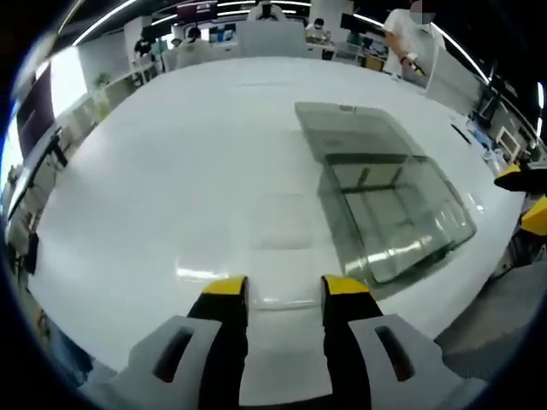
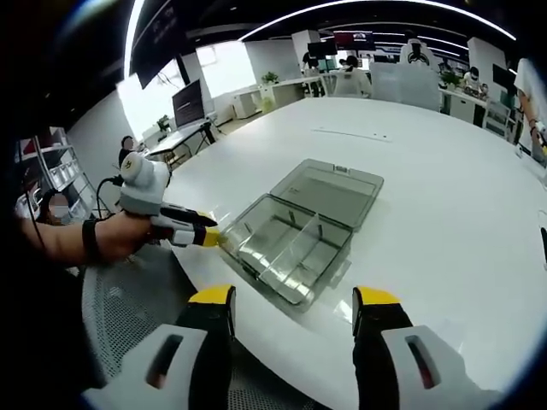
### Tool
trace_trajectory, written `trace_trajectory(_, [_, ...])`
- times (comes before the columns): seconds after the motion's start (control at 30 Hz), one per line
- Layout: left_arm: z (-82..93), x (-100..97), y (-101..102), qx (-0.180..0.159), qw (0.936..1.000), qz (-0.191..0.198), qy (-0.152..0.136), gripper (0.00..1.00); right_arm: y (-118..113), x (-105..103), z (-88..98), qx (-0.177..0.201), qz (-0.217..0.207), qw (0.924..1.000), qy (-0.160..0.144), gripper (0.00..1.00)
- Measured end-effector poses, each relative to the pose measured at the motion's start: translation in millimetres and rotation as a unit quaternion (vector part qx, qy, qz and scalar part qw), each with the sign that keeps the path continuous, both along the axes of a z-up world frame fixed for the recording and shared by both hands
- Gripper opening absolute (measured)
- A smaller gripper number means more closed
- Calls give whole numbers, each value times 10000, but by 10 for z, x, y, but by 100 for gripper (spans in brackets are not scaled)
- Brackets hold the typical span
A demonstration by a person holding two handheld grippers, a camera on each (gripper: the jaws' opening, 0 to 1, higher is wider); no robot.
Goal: Insert the divider into the dual guide fixture by aligning both edges with the guide slots and pushing it downward to the bottom, including one-sided entry, uneven engagement, binding, and posture correction.
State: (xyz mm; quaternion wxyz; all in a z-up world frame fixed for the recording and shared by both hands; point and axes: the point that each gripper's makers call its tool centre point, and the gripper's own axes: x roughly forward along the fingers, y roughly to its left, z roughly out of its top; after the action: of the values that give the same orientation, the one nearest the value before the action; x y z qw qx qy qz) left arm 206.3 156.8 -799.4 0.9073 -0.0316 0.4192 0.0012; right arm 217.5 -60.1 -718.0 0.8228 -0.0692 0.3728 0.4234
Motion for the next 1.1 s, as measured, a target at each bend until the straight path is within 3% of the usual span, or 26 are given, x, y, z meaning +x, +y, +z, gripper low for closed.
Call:
trace_trajectory(0.23, [12, -6, -5, -106, 9999, 65, -16, 32, -8, -8, -3, -23, 1, 10000, 9, 52])
trace_trajectory(0.43, [-102, -89, 0, -202, 9992, 75, 349, 32, 0, 2, 17, -9, 1, 10000, -22, 52])
trace_trajectory(0.8, [-111, -158, 75, 94, 9950, -397, 916, 32, 4, 3, 11, -12, 8, 10000, -5, 52])
trace_trajectory(1.1, [-128, -136, 44, 279, 9911, -667, 1115, 35, 9, 4, 1, -24, 34, 10000, 20, 51])
